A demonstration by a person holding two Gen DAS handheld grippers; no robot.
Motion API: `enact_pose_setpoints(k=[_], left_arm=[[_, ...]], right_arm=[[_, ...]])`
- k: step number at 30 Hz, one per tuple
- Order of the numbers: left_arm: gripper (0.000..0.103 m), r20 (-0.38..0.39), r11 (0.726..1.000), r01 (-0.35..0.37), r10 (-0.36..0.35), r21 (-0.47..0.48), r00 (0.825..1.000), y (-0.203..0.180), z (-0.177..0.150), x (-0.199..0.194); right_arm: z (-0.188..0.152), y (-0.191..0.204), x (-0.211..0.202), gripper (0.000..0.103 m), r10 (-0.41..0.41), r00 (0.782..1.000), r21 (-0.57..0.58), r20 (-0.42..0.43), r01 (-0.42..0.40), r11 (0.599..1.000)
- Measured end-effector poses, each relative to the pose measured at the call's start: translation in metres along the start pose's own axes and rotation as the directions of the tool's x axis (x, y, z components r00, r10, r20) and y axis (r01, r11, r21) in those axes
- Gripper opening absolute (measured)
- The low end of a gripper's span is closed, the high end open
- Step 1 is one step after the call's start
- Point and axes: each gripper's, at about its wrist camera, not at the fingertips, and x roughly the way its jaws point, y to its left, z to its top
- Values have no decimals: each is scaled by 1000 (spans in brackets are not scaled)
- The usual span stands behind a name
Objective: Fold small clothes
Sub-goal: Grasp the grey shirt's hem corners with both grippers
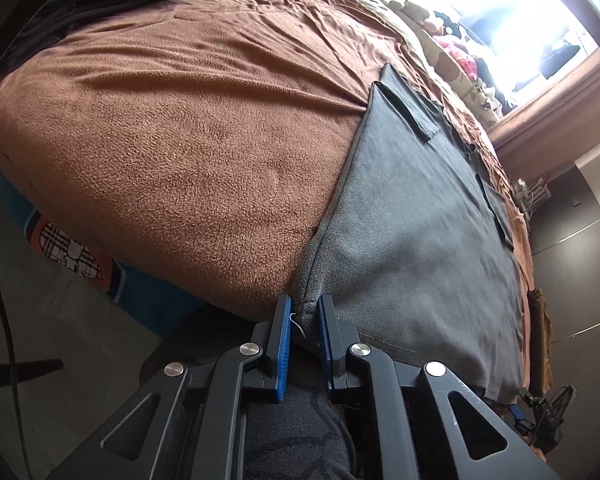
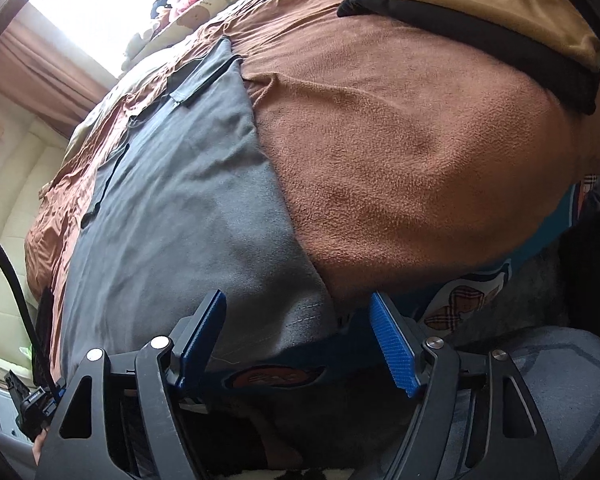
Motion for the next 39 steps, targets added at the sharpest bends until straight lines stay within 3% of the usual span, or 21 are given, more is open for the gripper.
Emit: enact_pose_setpoints(k=[2,4,9,14,18,24,33,39], left_arm=[[11,18,1000,26,-26,-12,1000,1,1,-5],[11,41,999,46,-46,-1,998,-1,2,-12],[9,67,998,60,-60,8,996,-4,5,-19],[9,64,998,63,-62,-6,996,-2,4,-16],[9,59,998,60,-59,-14,997,0,2,-13],[9,55,999,52,-51,-15,997,1,2,-11],[9,47,999,43,-42,-22,998,3,0,-2],[12,43,998,56,-54,-36,998,8,-4,0]], right_arm=[[-1,-5,3,62,60,998,33,-12,-60,998],[-3,-11,4,45,147,989,64,-10,-146,987],[-4,-17,-14,21,250,968,55,30,-251,966],[-5,-29,-37,21,314,943,50,108,-321,946],[-8,-39,-26,22,321,944,89,74,-327,941],[-6,-45,-15,41,260,964,115,45,-264,958],[-4,-36,-8,42,285,957,84,44,-288,954],[-8,-38,-15,37,295,955,80,44,-297,951]])
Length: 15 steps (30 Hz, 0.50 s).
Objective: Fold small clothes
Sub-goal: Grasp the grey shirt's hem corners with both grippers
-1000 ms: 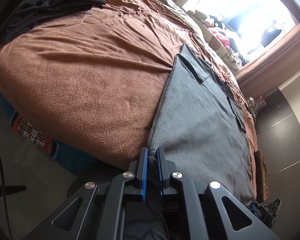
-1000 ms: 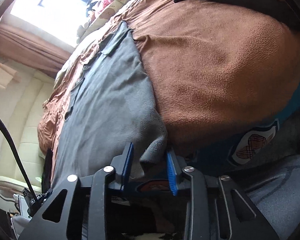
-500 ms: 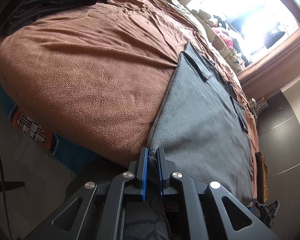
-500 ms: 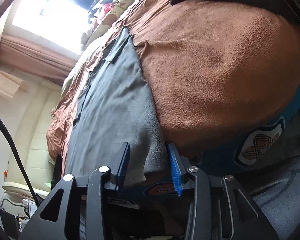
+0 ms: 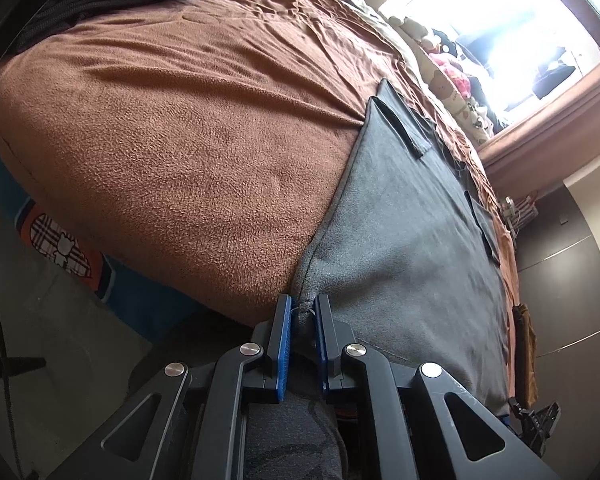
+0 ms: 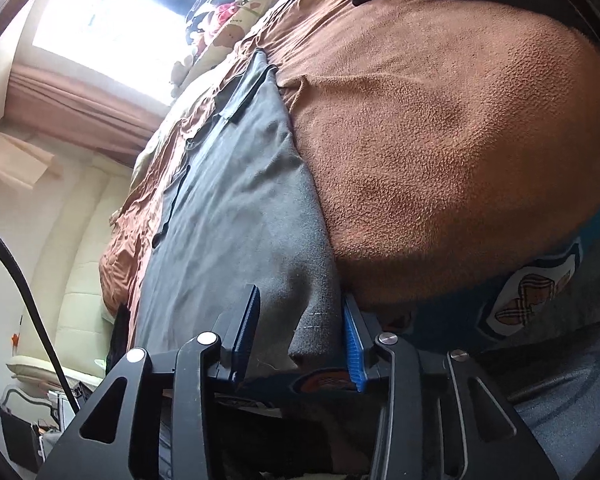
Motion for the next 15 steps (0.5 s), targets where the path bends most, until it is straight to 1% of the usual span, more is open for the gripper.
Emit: enact_pose_setpoints(k=[3,6,8,10,11,13,15], left_arm=[[19,-9,1000,-8,7,-15,1000,3,-1,1],[19,-13,999,13,-14,-36,1000,6,-2,2],[21,-14,999,9,-9,-31,1000,6,-2,1],[29,-13,999,19,-19,-41,1000,7,-3,1],[33,-10,999,20,-21,-44,1000,9,-4,1],[34,-6,999,21,-21,-45,1000,11,-4,1],[34,3,998,37,-37,-51,999,13,-6,0]], right_arm=[[1,-3,-3,37,8,1000,10,14,-8,1000],[0,-5,0,37,42,999,15,26,-42,999],[-1,-7,1,29,26,999,13,21,-26,1000],[-1,-7,3,17,9,1000,17,14,-9,1000],[-2,-6,3,14,3,1000,18,14,-4,1000],[-2,-6,1,6,1,1000,17,17,-2,1000],[-2,-5,-1,4,-9,1000,21,24,9,1000]])
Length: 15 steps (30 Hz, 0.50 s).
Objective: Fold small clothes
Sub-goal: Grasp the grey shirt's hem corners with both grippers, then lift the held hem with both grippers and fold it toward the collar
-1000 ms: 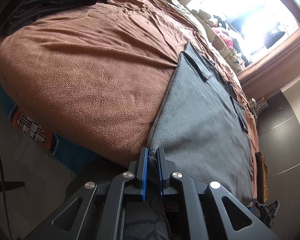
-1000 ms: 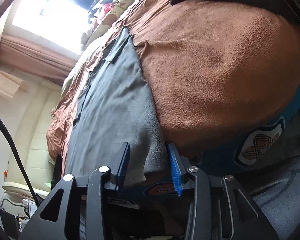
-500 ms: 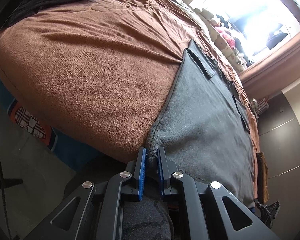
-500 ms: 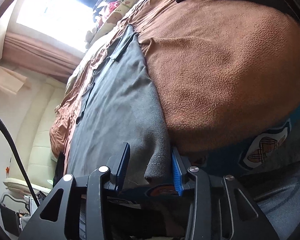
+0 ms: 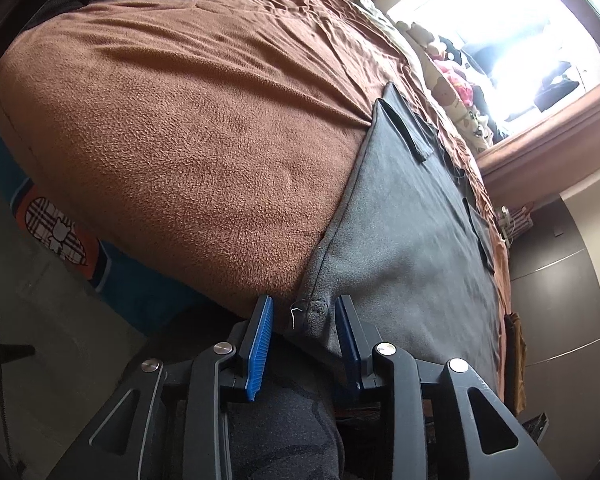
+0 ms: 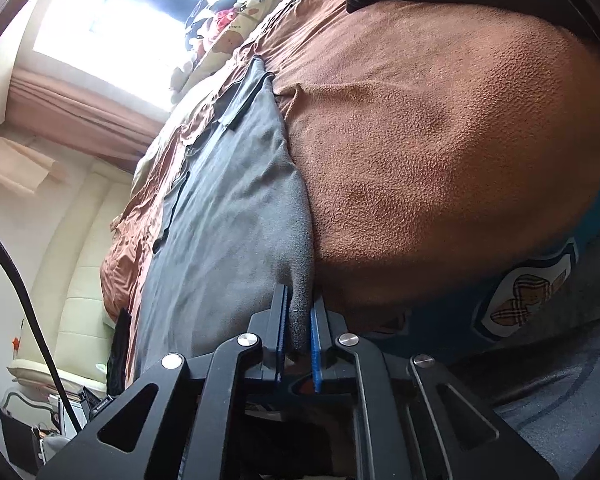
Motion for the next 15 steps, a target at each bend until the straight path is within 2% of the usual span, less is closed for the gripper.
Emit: enact_pose_setpoints(k=[2,5,8,15], left_arm=[[33,1,1000,5,-5,2,1000,1,-1,0],[11,-5,1000,16,-16,15,1000,1,-2,-2],[9,17,999,-14,13,37,1000,-7,-2,-10],[7,50,996,-1,-3,84,999,-31,8,-37]], right_arm=[[1,1,-3,4,-6,1000,1,6,6,1000],[2,7,-9,3,-9,1000,-19,19,9,1000],[5,14,-17,3,-1,999,-48,32,2,999],[13,20,-37,2,29,998,-49,50,-26,998]])
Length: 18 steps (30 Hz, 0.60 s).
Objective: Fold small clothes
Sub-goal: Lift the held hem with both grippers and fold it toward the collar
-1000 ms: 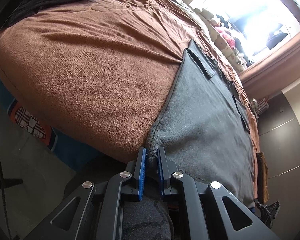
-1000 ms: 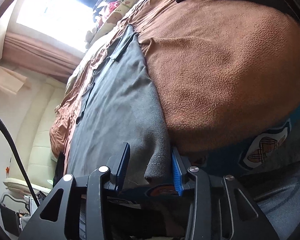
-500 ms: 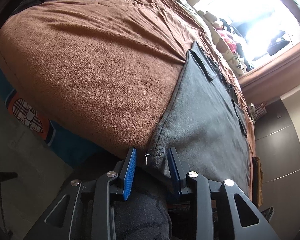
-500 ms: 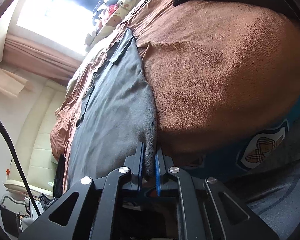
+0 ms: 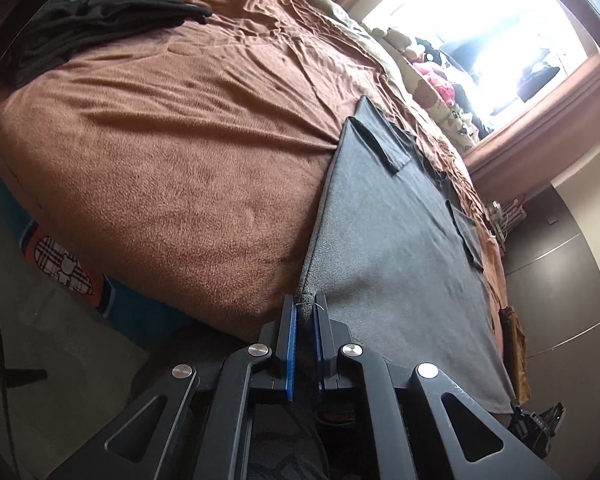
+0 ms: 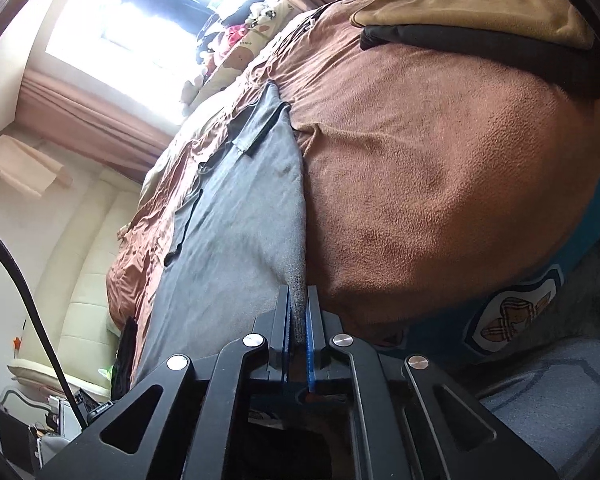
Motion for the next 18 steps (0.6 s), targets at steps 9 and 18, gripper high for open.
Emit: enact_pose_setpoints(k=[9,18], left_arm=[[7,46,998,47,-49,47,998,-19,3,-34],[7,71,994,74,-79,79,994,-24,-5,-73]], right_arm=[[7,22,-34,2,41,998,-77,39,-38,996],[5,27,-73,2,77,994,-122,76,-68,990]])
